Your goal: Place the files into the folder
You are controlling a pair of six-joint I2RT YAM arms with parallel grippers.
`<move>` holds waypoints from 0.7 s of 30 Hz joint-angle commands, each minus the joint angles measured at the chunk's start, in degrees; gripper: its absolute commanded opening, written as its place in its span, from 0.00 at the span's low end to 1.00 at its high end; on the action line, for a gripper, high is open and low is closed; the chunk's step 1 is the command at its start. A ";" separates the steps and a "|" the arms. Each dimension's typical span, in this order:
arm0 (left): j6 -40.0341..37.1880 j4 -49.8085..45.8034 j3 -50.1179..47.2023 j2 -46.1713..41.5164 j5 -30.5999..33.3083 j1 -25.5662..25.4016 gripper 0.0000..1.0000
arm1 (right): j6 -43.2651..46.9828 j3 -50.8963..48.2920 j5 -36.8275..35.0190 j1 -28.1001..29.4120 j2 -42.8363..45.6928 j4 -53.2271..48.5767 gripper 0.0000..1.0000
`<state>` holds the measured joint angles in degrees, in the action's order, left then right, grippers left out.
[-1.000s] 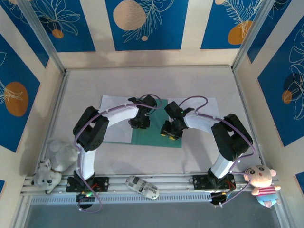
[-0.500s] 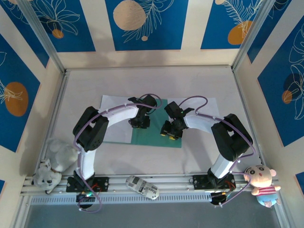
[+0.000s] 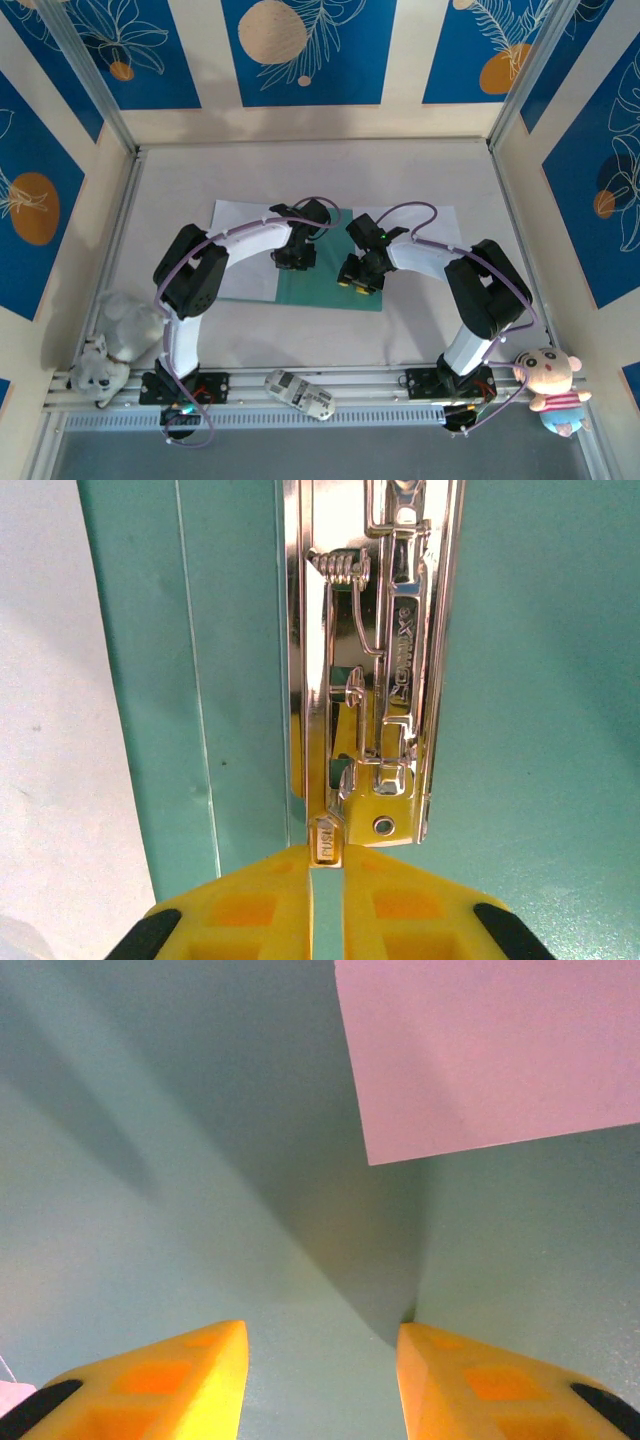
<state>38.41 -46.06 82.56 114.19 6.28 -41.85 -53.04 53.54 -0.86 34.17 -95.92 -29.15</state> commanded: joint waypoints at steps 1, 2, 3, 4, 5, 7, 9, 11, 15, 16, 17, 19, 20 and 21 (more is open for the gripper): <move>-0.81 -1.10 0.98 0.66 0.58 0.31 0.13 | 0.26 -0.36 1.05 0.47 -1.11 -0.87 0.45; -0.80 -0.98 0.84 0.75 0.49 0.31 0.13 | 0.23 -0.34 1.13 0.48 -1.07 -0.83 0.45; -0.68 -0.79 0.64 0.91 0.26 0.29 0.13 | 0.24 -0.36 1.07 0.47 -1.04 -0.84 0.45; -0.60 -0.38 0.35 0.99 -0.14 0.28 0.13 | 0.21 -0.28 1.13 0.46 -1.11 -0.86 0.45; -0.41 -0.06 0.08 0.96 -0.58 0.33 0.13 | 0.29 -0.36 1.13 0.46 -1.04 -0.82 0.45; -0.10 0.57 -0.53 1.06 -1.31 0.36 0.12 | 0.24 -0.32 1.05 0.43 -1.06 -0.88 0.45; 0.41 1.72 -1.51 0.87 -2.22 0.36 0.12 | 0.22 -0.34 1.04 0.53 -1.19 -0.83 0.45; 0.95 2.87 -2.46 0.83 -3.41 0.28 0.11 | 0.15 -0.36 0.96 0.41 -1.23 -0.78 0.45; 1.39 3.56 -3.43 1.30 -4.29 0.33 0.10 | 0.08 -0.27 0.95 0.49 -1.53 -0.65 0.45; 1.32 3.81 -3.75 1.24 -4.39 0.32 0.10 | 0.04 -0.25 0.91 0.46 -1.47 -0.73 0.45; 1.43 3.94 -4.02 1.17 -4.52 0.32 0.10 | -0.04 -0.32 0.86 0.45 -1.46 -0.66 0.45; 1.31 4.16 -4.33 1.20 -4.52 0.32 0.09 | -0.02 -0.28 0.95 0.53 -1.49 -0.62 0.45; 1.32 4.15 -4.34 1.21 -4.53 0.34 0.09 | -0.04 -0.24 0.95 0.48 -1.55 -0.62 0.45; 1.32 4.24 -4.42 1.09 -4.60 0.29 0.08 | -0.08 -0.23 0.90 0.45 -1.55 -0.65 0.45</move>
<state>39.11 -42.74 80.16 114.17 4.97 -41.76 -53.04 53.54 -0.86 34.17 -95.92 -29.17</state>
